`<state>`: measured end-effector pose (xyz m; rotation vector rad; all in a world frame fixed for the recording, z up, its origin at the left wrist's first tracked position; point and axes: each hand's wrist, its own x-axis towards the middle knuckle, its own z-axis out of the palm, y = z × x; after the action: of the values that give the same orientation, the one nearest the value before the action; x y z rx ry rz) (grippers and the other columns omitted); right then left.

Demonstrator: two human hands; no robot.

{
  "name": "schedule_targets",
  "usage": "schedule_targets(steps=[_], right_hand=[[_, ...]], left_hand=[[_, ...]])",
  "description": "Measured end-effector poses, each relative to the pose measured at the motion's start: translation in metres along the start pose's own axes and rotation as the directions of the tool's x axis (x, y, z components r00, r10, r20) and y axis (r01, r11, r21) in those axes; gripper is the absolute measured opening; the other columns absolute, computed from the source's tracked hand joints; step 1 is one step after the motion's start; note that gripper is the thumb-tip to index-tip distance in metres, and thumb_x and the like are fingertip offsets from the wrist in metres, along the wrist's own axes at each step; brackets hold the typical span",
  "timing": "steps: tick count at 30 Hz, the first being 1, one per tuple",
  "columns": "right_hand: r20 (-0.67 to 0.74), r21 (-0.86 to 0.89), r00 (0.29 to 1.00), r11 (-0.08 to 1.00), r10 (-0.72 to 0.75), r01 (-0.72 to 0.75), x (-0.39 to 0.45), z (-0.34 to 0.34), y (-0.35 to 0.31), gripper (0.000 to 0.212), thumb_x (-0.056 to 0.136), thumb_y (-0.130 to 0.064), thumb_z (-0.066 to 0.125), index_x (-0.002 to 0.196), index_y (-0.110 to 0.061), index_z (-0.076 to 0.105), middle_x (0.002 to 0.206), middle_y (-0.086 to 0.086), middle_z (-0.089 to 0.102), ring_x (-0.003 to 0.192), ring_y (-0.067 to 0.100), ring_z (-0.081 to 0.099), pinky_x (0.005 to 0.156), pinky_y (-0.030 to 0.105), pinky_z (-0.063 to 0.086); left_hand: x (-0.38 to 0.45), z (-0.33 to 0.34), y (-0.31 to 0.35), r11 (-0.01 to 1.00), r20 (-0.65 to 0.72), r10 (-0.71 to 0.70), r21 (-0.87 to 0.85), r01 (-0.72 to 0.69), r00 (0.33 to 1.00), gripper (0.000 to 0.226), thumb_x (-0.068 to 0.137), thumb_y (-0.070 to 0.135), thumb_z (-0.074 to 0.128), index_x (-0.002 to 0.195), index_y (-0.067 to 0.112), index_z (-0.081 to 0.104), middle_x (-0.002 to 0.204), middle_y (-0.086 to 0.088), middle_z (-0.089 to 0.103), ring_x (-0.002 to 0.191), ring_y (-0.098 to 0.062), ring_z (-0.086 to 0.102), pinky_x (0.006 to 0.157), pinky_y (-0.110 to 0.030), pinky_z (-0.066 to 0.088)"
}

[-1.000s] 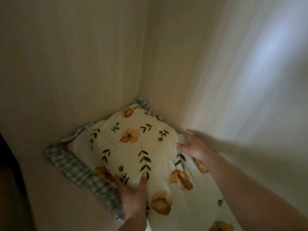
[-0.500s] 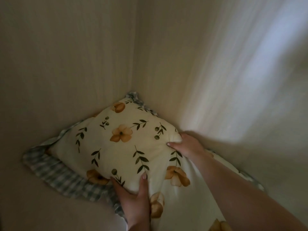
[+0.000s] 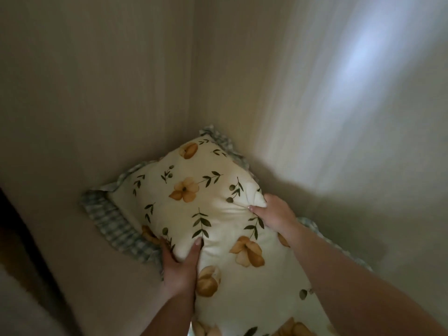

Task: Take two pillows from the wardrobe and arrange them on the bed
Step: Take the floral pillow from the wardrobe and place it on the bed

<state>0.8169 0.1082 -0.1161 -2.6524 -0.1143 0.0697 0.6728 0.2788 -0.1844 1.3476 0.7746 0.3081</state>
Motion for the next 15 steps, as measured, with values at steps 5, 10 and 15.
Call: schedule_targets(steps=[5,10,15], right_hand=[[-0.168,0.246,0.986,0.969,0.011,0.031,-0.082,-0.014,0.013,0.018,0.083,-0.038,0.06,0.087,-0.021,0.058,0.082,-0.003,0.063,0.075,0.017,0.06,0.068,0.033,0.05],[-0.354,0.502,0.931,0.858,0.091,0.107,-0.164,-0.047,0.037,0.017,0.083,-0.032,0.063,0.08,-0.016,0.059,0.078,0.002,0.065,0.074,0.022,0.062,0.064,0.033,0.047],[-0.485,0.671,0.862,0.695,0.146,0.259,-0.246,-0.088,0.049,0.013,0.081,-0.032,0.067,0.076,-0.023,0.058,0.081,0.005,0.066,0.078,0.026,0.064,0.073,0.041,0.054]], left_hand=[[-0.051,-0.04,-0.005,0.993,0.058,-0.022,-0.111,0.028,0.998,0.098,0.051,0.072,0.074,0.137,0.042,0.039,0.134,0.003,0.055,0.122,-0.03,0.053,0.103,-0.05,0.042],[-0.132,-0.053,0.01,0.972,0.147,0.202,-0.153,-0.18,0.968,0.085,0.067,0.046,0.079,0.141,0.038,0.037,0.133,0.009,0.057,0.116,-0.017,0.058,0.1,-0.043,0.047],[-0.224,-0.068,0.039,0.879,0.13,0.472,-0.142,-0.454,0.872,0.087,0.072,0.037,0.079,0.144,0.038,0.031,0.135,0.021,0.049,0.122,-0.005,0.049,0.102,-0.032,0.043]])
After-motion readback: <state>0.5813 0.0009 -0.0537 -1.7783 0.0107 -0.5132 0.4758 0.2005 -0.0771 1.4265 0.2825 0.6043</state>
